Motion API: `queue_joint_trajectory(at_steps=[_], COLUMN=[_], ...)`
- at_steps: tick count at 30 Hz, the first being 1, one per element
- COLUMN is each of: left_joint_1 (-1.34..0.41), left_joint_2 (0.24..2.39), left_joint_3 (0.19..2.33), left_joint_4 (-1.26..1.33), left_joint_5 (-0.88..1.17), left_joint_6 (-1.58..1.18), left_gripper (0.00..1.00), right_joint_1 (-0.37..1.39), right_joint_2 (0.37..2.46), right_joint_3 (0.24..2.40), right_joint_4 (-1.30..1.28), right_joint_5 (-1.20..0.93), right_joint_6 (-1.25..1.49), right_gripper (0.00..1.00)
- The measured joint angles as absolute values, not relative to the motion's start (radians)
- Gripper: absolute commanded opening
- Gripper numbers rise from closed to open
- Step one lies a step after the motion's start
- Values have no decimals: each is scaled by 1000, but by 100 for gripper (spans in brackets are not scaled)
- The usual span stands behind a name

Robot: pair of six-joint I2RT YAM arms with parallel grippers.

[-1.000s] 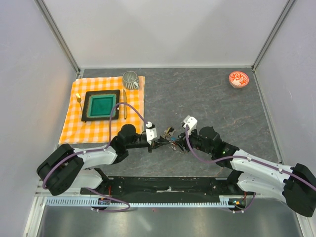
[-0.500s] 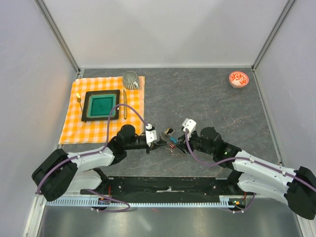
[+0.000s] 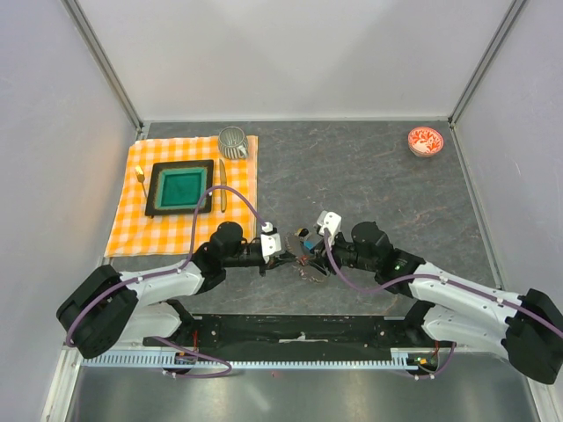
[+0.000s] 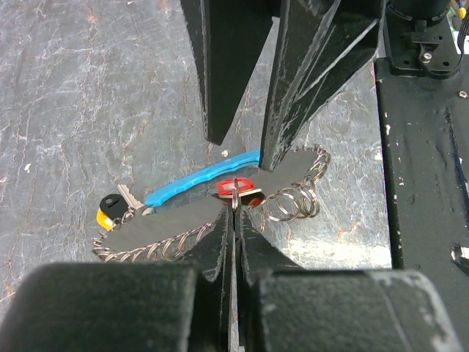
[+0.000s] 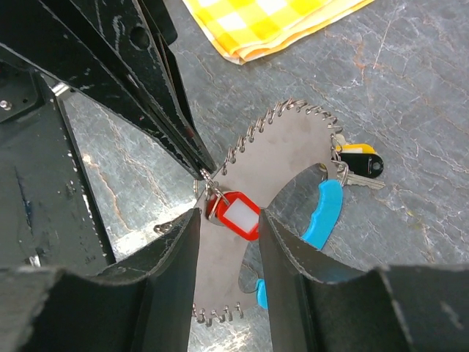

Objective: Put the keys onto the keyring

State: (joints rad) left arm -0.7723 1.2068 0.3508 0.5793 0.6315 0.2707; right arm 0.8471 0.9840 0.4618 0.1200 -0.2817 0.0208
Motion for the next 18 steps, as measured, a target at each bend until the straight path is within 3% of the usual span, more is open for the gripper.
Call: queue_joint_trajectory(at_steps=[18], left_joint_1=[-772], left_joint_2=[1207], left_joint_3=[352], left_joint_4=[576], left_joint_5=[656], left_joint_6=[272], left_gripper=[2], right_joint_1=[844], right_joint_2=[1090], right_joint_3=[485], right_joint_4=[142], right_joint_5=[-322], right_joint_6=[-51], right_gripper=[41])
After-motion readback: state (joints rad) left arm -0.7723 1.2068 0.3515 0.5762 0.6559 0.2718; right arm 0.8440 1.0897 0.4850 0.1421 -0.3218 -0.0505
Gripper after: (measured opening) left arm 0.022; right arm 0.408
